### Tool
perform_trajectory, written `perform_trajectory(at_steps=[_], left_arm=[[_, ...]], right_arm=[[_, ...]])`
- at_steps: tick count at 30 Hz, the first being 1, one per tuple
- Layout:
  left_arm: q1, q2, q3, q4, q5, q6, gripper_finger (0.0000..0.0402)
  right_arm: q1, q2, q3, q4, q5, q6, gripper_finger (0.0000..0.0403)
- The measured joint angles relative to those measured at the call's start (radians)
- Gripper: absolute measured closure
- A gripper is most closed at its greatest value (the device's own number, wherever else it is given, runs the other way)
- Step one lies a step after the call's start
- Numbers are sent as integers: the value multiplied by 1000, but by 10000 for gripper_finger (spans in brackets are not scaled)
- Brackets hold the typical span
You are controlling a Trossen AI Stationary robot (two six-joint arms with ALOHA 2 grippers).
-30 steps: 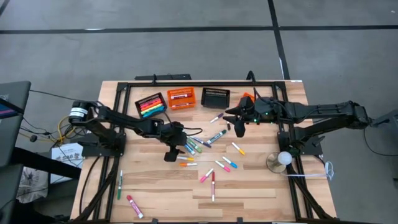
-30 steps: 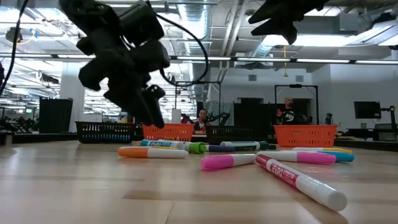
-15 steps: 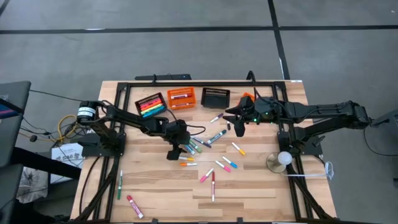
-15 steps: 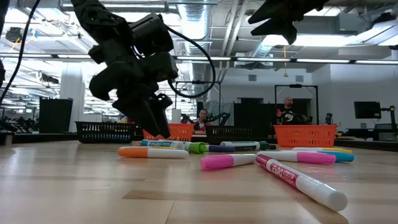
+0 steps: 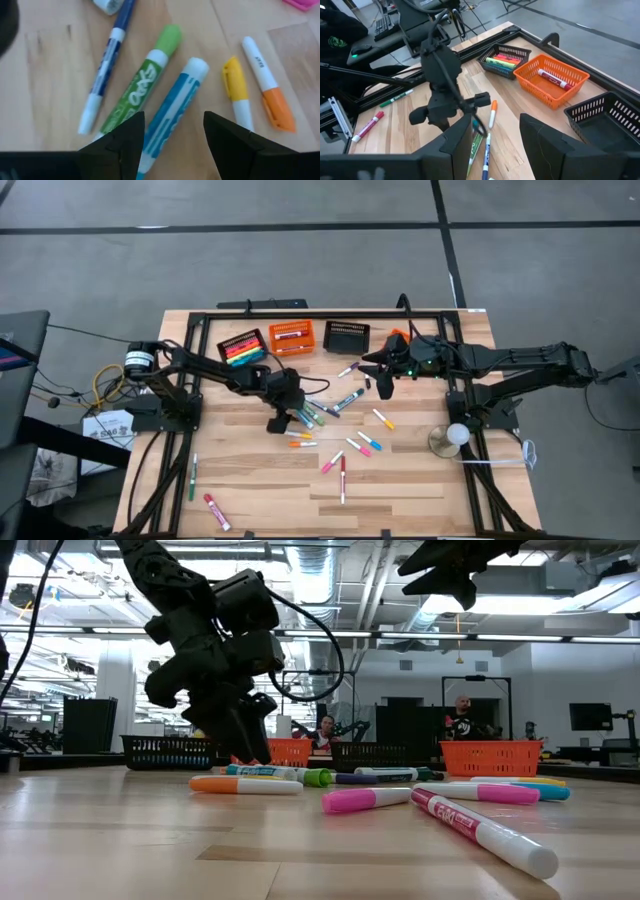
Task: Pick & Place Markers
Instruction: Put the blue marker pen into the left orange bin
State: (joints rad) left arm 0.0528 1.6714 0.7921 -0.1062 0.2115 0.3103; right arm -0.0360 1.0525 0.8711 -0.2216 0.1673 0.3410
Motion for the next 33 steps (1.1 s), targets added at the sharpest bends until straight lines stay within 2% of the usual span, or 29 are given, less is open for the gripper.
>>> perform_trajectory(at_steps=[11,20,26,29,33], left_arm=[[-10,0,0,-2,29,52,213],[-5,101,22,3,26,53,215],[-5,100,29,3,27,53,218],[-6,106,29,-1,23,53,241],[-6,109,29,-16,17,46,295]], right_arm=[[0,0,0,0,4,0,247],[-1,0,0,2,20,1,252],[-5,0,0,22,19,0,252],[-6,0,0,25,21,-1,253],[-6,0,0,27,20,-5,250]])
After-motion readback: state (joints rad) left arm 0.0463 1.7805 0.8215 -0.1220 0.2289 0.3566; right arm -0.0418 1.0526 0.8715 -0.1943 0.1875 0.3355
